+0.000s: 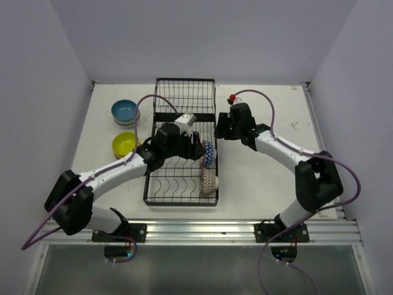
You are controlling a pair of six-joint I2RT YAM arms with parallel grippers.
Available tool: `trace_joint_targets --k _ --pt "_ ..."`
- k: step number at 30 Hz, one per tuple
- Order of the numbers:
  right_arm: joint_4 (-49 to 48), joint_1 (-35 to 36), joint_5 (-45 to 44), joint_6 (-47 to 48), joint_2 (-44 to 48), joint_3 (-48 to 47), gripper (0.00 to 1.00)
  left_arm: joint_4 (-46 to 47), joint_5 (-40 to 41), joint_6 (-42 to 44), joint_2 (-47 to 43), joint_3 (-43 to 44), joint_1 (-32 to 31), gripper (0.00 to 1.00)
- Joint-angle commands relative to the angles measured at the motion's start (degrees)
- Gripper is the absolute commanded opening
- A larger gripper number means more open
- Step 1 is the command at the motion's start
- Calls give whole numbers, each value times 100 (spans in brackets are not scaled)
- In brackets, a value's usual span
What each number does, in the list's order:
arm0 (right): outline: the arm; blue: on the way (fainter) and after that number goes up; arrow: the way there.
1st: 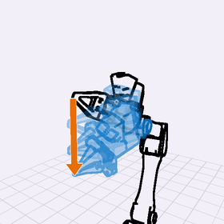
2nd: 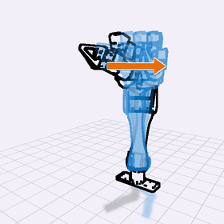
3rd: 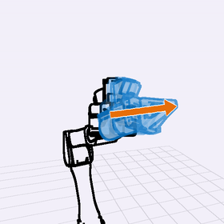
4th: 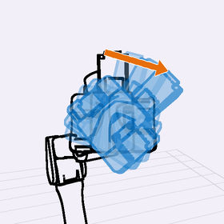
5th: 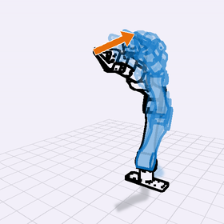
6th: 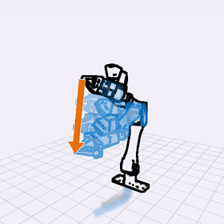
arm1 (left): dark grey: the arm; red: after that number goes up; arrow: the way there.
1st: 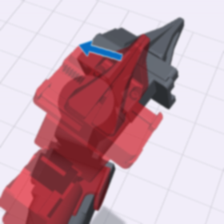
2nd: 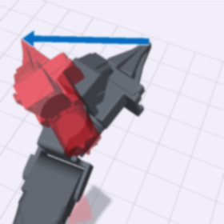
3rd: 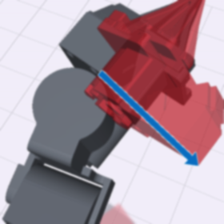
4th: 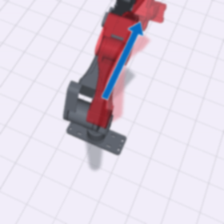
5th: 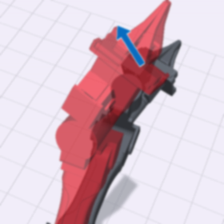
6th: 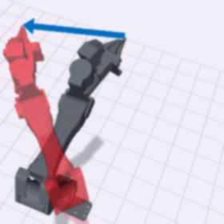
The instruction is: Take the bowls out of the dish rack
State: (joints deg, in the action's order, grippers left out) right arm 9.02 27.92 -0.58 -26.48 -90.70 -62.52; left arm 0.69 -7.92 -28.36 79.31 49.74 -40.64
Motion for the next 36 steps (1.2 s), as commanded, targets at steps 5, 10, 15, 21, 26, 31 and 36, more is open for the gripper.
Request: trace_joint_targets --k 5,10,15,21,26,31,36 --pt "206 3 32 46 -922 -410 50 300 1 -47 -161 36 -40 59" --pt "267 3 -188 116 -1143 -384 38 309 -51 -56 -144 36 -49 59" --pt "250 3 -434 283 -977 -199 17 423 -157 -117 -65 36 -49 59" --pt "346 -6 -513 538 -897 -164 0 634 -227 -161 243 141 -181 59" --pt "390 -111 -514 591 -845 -94 0 652 -52 -170 576 439 -382 59" --pt "356 -287 -382 556 -731 91 0 529 273 -126 858 669 -576 59" --pt "215 -366 -224 495 -590 319 0 792 353 -284 1165 695 -664 59"
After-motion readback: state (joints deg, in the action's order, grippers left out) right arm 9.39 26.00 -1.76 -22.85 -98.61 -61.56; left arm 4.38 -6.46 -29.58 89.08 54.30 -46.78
